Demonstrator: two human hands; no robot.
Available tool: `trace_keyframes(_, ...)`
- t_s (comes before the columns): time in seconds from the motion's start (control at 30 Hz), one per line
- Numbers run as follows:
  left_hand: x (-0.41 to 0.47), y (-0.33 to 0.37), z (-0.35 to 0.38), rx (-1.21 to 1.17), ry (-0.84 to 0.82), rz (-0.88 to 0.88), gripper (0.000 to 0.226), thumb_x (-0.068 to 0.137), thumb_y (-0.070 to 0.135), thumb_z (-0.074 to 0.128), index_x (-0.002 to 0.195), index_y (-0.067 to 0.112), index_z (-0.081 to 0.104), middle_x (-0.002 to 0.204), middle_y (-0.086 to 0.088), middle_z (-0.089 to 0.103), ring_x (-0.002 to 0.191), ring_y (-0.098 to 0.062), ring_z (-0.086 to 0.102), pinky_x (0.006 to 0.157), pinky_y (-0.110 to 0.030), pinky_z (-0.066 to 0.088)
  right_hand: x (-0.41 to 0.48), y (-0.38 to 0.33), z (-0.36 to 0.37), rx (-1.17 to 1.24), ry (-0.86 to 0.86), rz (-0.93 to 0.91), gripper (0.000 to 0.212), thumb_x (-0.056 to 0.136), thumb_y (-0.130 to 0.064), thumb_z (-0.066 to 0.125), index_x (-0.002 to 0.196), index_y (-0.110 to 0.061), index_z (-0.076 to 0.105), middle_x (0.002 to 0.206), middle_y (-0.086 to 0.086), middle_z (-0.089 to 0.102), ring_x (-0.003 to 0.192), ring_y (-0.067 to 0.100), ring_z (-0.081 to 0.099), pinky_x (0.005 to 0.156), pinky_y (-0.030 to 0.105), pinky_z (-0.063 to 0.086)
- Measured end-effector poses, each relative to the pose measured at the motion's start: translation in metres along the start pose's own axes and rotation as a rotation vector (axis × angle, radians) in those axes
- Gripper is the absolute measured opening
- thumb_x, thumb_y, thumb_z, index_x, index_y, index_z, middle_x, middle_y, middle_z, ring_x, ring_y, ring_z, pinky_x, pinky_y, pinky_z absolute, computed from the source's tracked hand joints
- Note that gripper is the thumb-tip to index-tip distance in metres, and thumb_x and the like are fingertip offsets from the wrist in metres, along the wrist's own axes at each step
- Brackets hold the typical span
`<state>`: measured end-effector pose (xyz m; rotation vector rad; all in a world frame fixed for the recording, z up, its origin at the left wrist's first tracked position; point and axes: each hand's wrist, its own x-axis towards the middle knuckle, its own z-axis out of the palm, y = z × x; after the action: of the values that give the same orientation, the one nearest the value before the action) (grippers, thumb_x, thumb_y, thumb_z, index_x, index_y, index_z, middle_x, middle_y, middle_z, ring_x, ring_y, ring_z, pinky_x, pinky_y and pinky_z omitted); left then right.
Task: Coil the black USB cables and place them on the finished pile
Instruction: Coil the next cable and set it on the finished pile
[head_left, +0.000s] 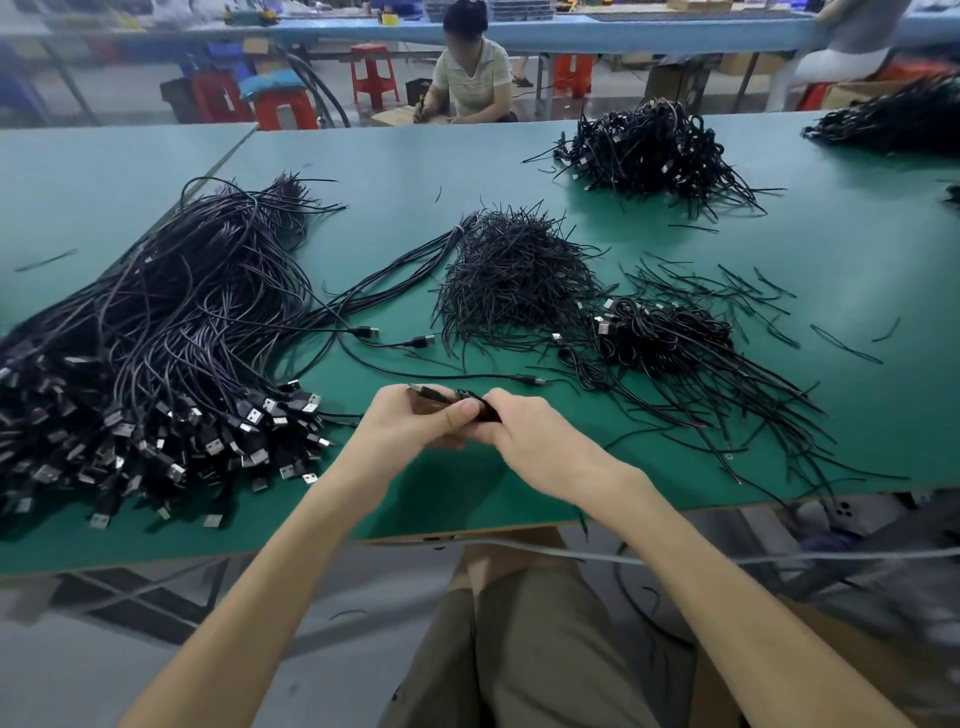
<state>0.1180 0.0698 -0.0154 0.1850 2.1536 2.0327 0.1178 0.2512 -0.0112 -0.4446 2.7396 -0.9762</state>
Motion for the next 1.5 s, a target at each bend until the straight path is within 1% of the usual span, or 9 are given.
trace_keyframes(0.17, 0.010, 0.004, -0.005, 0.199, 0.059, -0.008, 0.034, 0.081, 0.030, 0.081, 0.097, 0.004, 0.066, 0.073, -0.007, 0.075, 0.063, -0.021, 0.071, 0.059, -0.028, 0.055, -0.001, 0.007, -0.001, -0.359, 0.043, -0.088, 0.017, 0.109, -0.027, 0.038, 0.094, -0.019, 0.038, 0.093, 0.000, 0.052, 0.079, 0.028, 0.055, 0.066, 0.041, 0.038)
trace_keyframes(0.3, 0.017, 0.013, -0.013, 0.613, -0.153, 0.083, 0.013, 0.098, 0.029, 0.067, 0.100, 0.016, 0.066, 0.072, -0.002, 0.069, 0.058, -0.013, 0.063, 0.065, -0.033, 0.052, 0.000, 0.006, 0.000, -0.514, 0.061, -0.131, 0.018, 0.104, -0.009, 0.038, 0.090, -0.018, 0.032, 0.079, -0.004, 0.039, 0.071, 0.028, 0.049, 0.058, 0.036, 0.026)
trace_keyframes(0.43, 0.024, 0.019, -0.006, 0.957, -0.287, 0.076, 0.036, 0.105, 0.049, 0.040, 0.094, 0.020, 0.058, 0.079, 0.002, 0.063, 0.069, -0.012, 0.056, 0.071, -0.032, 0.048, 0.001, -0.001, -0.004, -0.586, 0.052, -0.198, 0.016, 0.101, -0.006, 0.037, 0.096, -0.019, 0.031, 0.090, -0.001, 0.042, 0.081, 0.027, 0.051, 0.065, 0.035, 0.029)
trace_keyframes(0.8, 0.039, 0.006, -0.016, 0.808, 0.013, 0.204, 0.038, 0.109, 0.039, 0.035, 0.077, 0.024, 0.047, 0.076, 0.008, 0.062, 0.070, -0.019, 0.053, 0.069, -0.035, 0.043, 0.022, -0.008, -0.011, -0.512, 0.192, -0.234, 0.033, 0.107, -0.039, 0.041, 0.123, -0.010, 0.049, 0.113, 0.004, 0.053, 0.098, 0.025, 0.058, 0.064, 0.034, 0.038)
trace_keyframes(0.93, 0.042, 0.006, -0.024, 0.834, -0.092, 0.192, 0.040, 0.110, 0.032, 0.036, 0.083, 0.009, 0.054, 0.070, 0.007, 0.054, 0.064, -0.016, 0.045, 0.067, -0.036, 0.040, 0.028, -0.012, -0.011, -0.539, 0.168, -0.287, 0.030, 0.106, -0.030, 0.033, 0.120, -0.011, 0.052, 0.114, 0.003, 0.054, 0.103, 0.024, 0.057, 0.071, 0.039, 0.049)
trace_keyframes(1.07, 0.043, 0.008, -0.029, 0.840, -0.179, 0.141, 0.043, 0.111, 0.035, 0.031, 0.086, 0.015, 0.060, 0.069, 0.007, 0.049, 0.060, -0.006, 0.043, 0.065, -0.029, 0.037, 0.039, -0.004, -0.007, -0.536, 0.206, -0.324, 0.013, 0.105, -0.017, 0.050, 0.116, -0.016, 0.056, 0.112, -0.001, 0.054, 0.108, 0.019, 0.055, 0.075, 0.034, 0.049)
trace_keyframes(1.2, 0.049, -0.001, -0.025, 0.937, 0.061, 0.104, 0.042, 0.110, 0.041, 0.027, 0.086, 0.015, 0.049, 0.078, 0.001, 0.057, 0.072, -0.020, 0.053, 0.065, -0.037, 0.038, 0.053, -0.008, -0.003, -0.385, 0.293, -0.240, 0.041, 0.101, -0.034, 0.057, 0.133, -0.008, 0.053, 0.122, 0.006, 0.057, 0.113, 0.024, 0.055, 0.090, 0.036, 0.046)
trace_keyframes(1.33, 0.067, -0.004, -0.026, 0.577, 0.419, 0.050, 0.042, 0.111, 0.034, 0.028, 0.078, 0.020, 0.049, 0.074, 0.002, 0.052, 0.067, -0.017, 0.047, 0.059, -0.032, 0.034, 0.066, -0.005, 0.005, -0.397, 0.486, 0.002, 0.047, 0.098, -0.036, 0.063, 0.131, -0.007, 0.047, 0.125, 0.009, 0.051, 0.113, 0.026, 0.050, 0.096, 0.036, 0.042)
trace_keyframes(1.5, 0.072, -0.013, 0.000, 0.239, 0.512, 0.006, 0.043, 0.111, 0.035, 0.028, 0.079, 0.016, 0.050, 0.068, 0.001, 0.047, 0.059, -0.019, 0.041, 0.064, -0.039, 0.036, 0.072, -0.007, 0.029, -0.364, 0.499, 0.230, 0.044, 0.101, -0.047, 0.053, 0.124, -0.010, 0.049, 0.126, 0.009, 0.050, 0.118, 0.027, 0.046, 0.100, 0.037, 0.038)
